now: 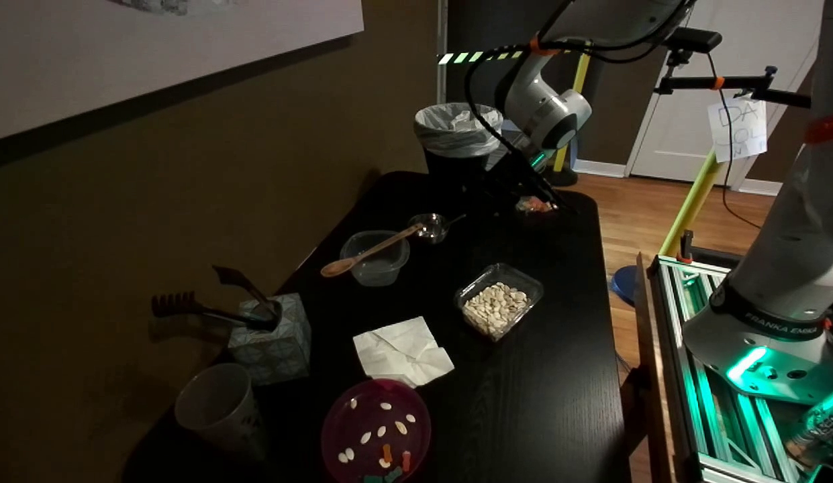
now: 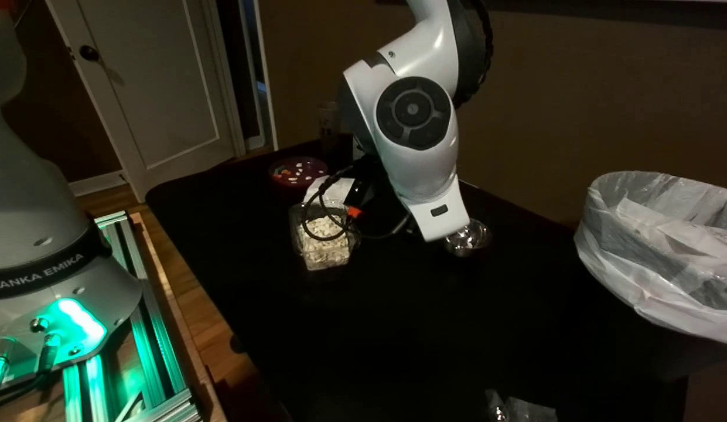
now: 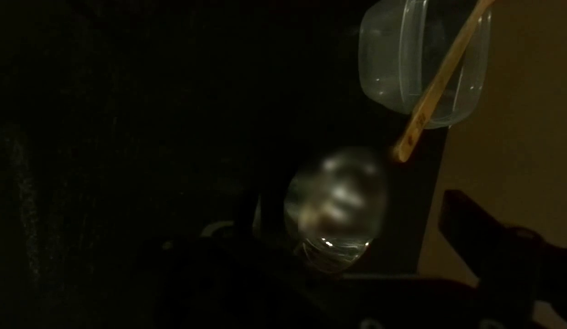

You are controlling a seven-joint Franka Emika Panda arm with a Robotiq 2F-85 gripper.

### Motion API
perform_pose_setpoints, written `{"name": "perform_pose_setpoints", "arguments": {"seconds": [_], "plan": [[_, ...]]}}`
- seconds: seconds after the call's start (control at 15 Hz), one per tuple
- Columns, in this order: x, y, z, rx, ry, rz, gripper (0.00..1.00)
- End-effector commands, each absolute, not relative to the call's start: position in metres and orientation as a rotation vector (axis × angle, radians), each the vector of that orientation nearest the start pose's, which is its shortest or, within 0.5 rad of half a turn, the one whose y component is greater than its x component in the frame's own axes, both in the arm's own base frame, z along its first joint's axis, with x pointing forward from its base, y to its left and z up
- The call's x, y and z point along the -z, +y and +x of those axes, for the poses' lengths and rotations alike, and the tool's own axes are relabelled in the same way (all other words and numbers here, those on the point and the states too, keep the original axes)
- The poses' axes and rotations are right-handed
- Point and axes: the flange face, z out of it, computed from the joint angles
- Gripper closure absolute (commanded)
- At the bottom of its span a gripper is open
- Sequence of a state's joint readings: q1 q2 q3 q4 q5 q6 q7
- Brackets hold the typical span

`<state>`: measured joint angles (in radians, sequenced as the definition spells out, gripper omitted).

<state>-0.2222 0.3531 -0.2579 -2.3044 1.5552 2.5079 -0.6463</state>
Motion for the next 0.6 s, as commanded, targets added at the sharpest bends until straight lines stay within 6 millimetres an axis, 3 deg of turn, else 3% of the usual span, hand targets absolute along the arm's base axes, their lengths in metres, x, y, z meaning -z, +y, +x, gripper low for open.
{"name": "perform_pose_setpoints", "arguments": {"seconds": [0.0,0.13,0.2,0.53], "plan": [[-0.147,-0.268,0.461,0.401,1.417,-2.026,0.00],[-0.136,-0.280,0.468,0.378,1.459,-2.009,0.00],[-0.153,-0.268,0.457,0.395,1.431,-2.047,0.00],[-0.137,-0.280,0.469,0.411,1.440,-2.012,0.00]]}}
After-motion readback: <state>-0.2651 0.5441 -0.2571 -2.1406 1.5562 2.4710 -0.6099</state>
